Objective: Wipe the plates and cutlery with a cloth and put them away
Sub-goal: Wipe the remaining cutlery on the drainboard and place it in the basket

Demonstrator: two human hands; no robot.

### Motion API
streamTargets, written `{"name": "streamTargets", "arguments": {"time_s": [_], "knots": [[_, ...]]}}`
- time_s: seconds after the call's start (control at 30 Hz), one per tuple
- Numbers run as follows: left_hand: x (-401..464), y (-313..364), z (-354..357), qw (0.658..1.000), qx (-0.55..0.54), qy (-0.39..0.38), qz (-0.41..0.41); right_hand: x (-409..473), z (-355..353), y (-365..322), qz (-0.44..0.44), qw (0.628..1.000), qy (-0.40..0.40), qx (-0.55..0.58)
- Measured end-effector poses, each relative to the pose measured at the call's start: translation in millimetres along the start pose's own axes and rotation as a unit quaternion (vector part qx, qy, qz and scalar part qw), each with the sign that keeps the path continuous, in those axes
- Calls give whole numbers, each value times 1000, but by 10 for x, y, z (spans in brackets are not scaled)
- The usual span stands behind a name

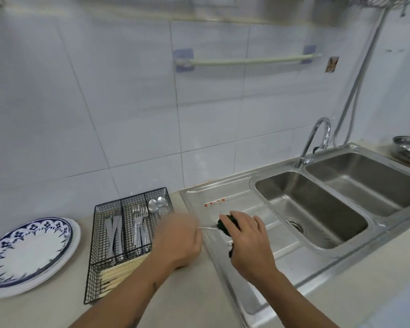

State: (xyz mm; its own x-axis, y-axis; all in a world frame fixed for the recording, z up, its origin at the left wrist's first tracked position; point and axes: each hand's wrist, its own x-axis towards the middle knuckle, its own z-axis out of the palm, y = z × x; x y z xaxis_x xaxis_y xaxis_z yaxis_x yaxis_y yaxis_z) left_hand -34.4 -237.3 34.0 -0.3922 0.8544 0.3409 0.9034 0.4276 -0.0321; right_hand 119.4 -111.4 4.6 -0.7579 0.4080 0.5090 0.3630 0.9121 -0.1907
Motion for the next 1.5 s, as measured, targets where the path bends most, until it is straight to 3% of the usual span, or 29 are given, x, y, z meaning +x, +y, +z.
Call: {"name": "streamTargets", "arguments": {"time_s": [0.07, 0.23, 0.37, 0.5, 0.6, 0.73, 0.87, 1.03, 1.17, 1.33, 1.4, 1.5], "knots": [[-111, -68, -112, 1000, -6, -9, -14, -23, -45, -128, 26, 1000, 11, -14], [-172, -69, -329, 998, -44, 5, -38, 41, -176, -546, -16, 999, 36, -18], [-220, -112, -344, 995, -69, -26, -65, -59, -282, -239, 67, 997, -12, -40], [-238, -133, -292, 978, -175, -112, -20, -29, -468, -175, 95, 991, 74, -53], [-177, -47, -326, 963, -212, -167, -4, 23, -580, -380, 40, 990, 115, -68], [-87, 38, -506, 934, -295, -199, -13, -66, -462, -438, -20, 991, 73, -107], [-101, 22, -604, 929, -307, -206, -27, -151, -373, -365, 26, 992, 51, -109], [-110, -46, -628, 918, -340, -195, -56, -159, -274, -530, -56, 995, 27, -78], [-188, -74, -552, 921, -319, -215, -63, -221, -246, -380, 33, 997, -4, -69], [-192, -88, -511, 917, -335, -199, -85, -234, -291, -412, -6, 999, -16, -49], [-219, -67, -473, 918, -333, -192, -99, -225, -349, -292, 46, 997, -44, -34], [-298, -29, -382, 898, -381, -174, -133, -127, -492, -134, 159, 987, -23, -7]]}}
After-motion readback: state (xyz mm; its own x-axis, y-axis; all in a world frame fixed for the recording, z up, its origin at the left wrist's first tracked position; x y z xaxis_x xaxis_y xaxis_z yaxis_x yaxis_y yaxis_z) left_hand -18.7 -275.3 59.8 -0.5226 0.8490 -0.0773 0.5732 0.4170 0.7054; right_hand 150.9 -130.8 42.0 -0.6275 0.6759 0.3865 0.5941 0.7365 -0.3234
